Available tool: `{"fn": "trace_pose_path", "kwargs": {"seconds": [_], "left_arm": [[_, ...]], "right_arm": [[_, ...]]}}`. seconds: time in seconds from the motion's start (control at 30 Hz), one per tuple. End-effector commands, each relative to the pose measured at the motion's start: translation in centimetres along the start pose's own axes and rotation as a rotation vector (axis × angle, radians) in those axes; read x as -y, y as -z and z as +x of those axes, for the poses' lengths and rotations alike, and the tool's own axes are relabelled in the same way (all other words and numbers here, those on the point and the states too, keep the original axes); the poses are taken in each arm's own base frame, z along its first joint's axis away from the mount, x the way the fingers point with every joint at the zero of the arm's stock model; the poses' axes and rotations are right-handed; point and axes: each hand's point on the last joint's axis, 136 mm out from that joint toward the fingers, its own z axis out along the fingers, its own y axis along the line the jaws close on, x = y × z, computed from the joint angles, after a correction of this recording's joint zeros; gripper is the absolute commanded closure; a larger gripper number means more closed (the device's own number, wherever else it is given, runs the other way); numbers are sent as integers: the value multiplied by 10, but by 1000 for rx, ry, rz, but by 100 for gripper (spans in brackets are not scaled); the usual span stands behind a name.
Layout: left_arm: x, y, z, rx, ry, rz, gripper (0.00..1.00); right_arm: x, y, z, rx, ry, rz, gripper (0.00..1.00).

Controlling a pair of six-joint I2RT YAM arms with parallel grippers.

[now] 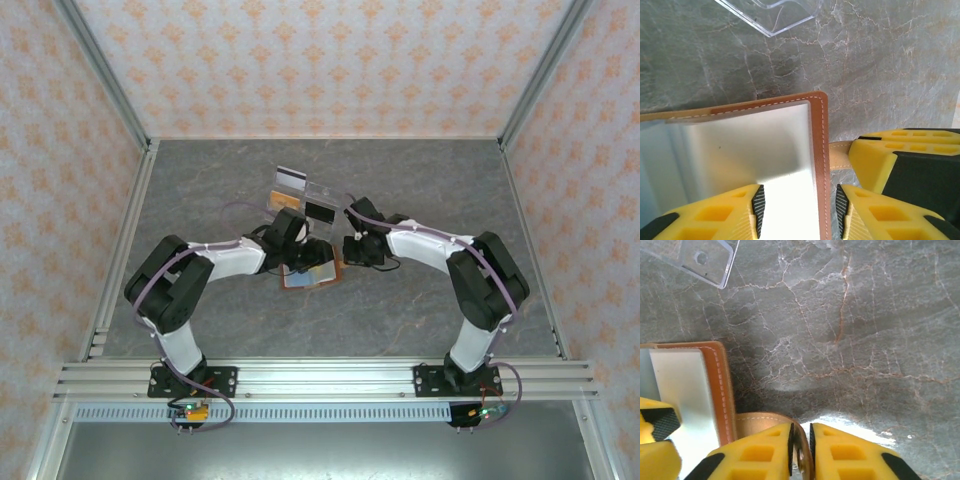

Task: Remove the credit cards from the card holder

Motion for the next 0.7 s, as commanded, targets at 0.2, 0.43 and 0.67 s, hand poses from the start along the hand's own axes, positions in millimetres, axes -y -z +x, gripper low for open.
{"fn": "trace_pose_path", "kwargs": {"seconds": [0.2,0.43,0.67], "left_arm": [[-8,-12,-1,-7,3,-25,52],[-25,-13,2,-4,7,-97,75],[-32,-9,2,1,12,-137,93]], "right_arm": [[-12,47,-17,122,21,-66,66],[-30,34,-5,34,-3,-167,88],[-40,10,-5,-41,-28,-200,95]]}}
